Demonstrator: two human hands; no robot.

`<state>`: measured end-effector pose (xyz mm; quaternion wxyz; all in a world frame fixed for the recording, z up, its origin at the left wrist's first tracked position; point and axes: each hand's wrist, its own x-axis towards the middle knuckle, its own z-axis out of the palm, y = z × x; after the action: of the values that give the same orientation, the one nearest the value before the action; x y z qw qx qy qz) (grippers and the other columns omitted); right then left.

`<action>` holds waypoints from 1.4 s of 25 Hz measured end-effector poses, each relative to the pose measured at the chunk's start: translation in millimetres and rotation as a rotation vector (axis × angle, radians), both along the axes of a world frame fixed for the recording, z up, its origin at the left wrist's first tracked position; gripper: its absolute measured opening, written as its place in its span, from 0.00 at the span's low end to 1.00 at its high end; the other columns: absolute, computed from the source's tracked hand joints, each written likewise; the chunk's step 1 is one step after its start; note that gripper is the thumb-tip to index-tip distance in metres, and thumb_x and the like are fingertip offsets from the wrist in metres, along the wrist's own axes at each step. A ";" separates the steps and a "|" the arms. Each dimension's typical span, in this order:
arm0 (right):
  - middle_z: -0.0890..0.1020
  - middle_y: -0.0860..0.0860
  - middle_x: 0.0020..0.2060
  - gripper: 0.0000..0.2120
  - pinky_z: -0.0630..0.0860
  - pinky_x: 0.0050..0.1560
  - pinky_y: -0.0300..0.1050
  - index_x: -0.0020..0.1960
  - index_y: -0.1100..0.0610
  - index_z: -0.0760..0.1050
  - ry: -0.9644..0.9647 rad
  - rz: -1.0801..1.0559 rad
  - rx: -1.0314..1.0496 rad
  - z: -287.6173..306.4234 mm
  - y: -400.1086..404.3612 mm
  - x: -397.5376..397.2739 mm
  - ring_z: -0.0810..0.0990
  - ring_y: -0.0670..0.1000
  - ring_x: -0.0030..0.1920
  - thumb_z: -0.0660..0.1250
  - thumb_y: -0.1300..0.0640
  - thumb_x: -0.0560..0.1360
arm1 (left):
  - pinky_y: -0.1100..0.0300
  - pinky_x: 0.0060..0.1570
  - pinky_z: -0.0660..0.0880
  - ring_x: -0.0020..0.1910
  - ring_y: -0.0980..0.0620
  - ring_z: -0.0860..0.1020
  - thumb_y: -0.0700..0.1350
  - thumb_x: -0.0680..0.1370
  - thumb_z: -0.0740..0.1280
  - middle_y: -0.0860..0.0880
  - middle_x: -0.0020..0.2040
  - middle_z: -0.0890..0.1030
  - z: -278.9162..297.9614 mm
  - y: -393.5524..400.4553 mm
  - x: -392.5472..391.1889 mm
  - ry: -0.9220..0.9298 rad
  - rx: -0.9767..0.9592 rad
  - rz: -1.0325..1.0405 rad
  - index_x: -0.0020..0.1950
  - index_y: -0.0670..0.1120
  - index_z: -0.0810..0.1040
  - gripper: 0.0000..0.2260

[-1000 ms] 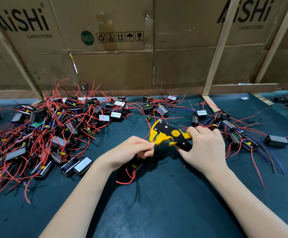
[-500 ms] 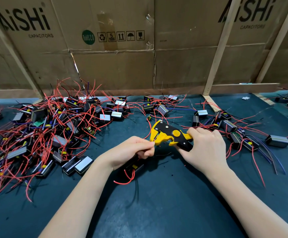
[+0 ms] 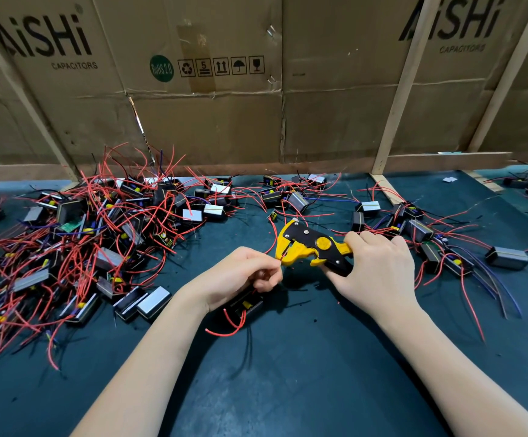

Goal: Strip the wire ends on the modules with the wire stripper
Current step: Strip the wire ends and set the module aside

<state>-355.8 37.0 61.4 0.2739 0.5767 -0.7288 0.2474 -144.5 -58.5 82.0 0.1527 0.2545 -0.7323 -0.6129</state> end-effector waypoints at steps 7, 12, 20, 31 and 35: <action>0.79 0.52 0.33 0.23 0.67 0.41 0.49 0.40 0.58 0.77 -0.012 -0.011 0.007 -1.4 -0.5 0.4 0.79 0.58 0.37 0.77 0.40 0.62 | 0.67 0.32 0.64 0.29 0.54 0.62 0.44 0.79 0.60 0.54 0.25 0.68 -1.2 -1.7 -1.6 -0.002 0.019 0.001 0.32 0.41 0.71 0.16; 0.80 0.53 0.33 0.24 0.68 0.41 0.49 0.42 0.59 0.78 -0.032 -0.007 0.010 -1.8 -0.8 0.8 0.80 0.58 0.37 0.77 0.39 0.62 | 0.69 0.33 0.65 0.28 0.54 0.63 0.40 0.82 0.58 0.55 0.24 0.69 -0.7 -0.7 -1.8 -0.019 0.006 0.014 0.32 0.41 0.71 0.17; 0.79 0.52 0.31 0.22 0.64 0.39 0.48 0.36 0.57 0.75 -0.057 0.017 0.044 1.3 0.9 2.9 0.79 0.58 0.34 0.77 0.39 0.64 | 0.67 0.32 0.63 0.27 0.55 0.62 0.44 0.76 0.60 0.53 0.26 0.68 0.1 0.3 -3.1 -0.017 0.001 0.023 0.30 0.42 0.70 0.14; 0.75 0.54 0.23 0.21 0.63 0.30 0.43 0.30 0.59 0.72 -0.052 0.004 0.037 0.8 0.3 4.3 0.75 0.59 0.24 0.82 0.50 0.57 | 0.65 0.31 0.61 0.27 0.55 0.61 0.40 0.79 0.59 0.54 0.24 0.67 1.2 1.8 -2.3 -0.020 0.018 0.028 0.30 0.42 0.70 0.17; 0.73 0.53 0.21 0.22 0.58 0.30 0.39 0.27 0.58 0.70 -0.028 -0.034 0.024 0.0 1.7 3.6 0.74 0.58 0.22 0.82 0.49 0.55 | 0.65 0.31 0.60 0.27 0.54 0.61 0.38 0.80 0.57 0.53 0.24 0.66 1.8 3.0 -3.9 -0.015 0.029 0.035 0.29 0.43 0.70 0.18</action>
<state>-352.2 38.7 61.4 0.2608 0.5639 -0.7452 0.2421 -148.4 -55.5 83.8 0.1541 0.2739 -0.7201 -0.6186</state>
